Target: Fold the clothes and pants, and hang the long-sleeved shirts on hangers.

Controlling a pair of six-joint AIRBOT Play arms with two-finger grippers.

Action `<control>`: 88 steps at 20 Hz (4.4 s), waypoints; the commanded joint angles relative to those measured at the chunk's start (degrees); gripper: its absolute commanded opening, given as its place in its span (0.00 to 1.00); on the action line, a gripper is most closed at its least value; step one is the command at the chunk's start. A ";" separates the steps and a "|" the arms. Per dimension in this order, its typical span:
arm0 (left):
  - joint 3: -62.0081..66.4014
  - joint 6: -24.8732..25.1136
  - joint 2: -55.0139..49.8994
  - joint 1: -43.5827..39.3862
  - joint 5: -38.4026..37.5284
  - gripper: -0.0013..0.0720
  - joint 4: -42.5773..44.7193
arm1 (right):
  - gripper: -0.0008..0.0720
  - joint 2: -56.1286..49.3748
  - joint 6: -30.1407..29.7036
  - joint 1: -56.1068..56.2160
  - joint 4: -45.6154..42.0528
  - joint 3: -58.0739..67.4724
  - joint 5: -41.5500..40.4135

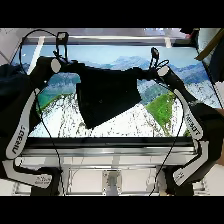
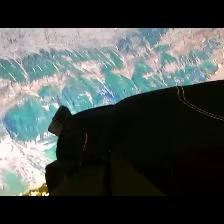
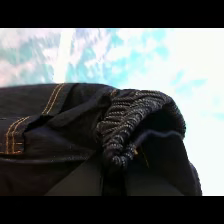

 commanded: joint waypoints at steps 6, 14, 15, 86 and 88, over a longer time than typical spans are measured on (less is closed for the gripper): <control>-13.14 -0.22 15.26 -8.33 -19.54 0.04 0.15 | 0.11 5.99 -3.32 -0.46 -18.27 0.44 24.94; -43.34 -12.02 30.93 -14.25 -14.14 0.04 -1.40 | 0.11 11.98 -3.50 -0.44 -18.91 -17.68 23.67; -44.63 -12.02 30.69 -15.65 -13.68 0.04 -2.27 | 0.11 11.96 -3.45 -0.44 -18.73 -19.37 21.53; -44.28 -26.25 49.03 -9.77 -7.93 0.66 -1.55 | 0.11 -7.30 -9.27 -10.40 9.94 2.38 39.91; -44.28 -26.23 49.05 -9.77 -7.96 0.66 -1.57 | 0.11 -5.05 -6.01 -13.73 8.50 6.19 43.01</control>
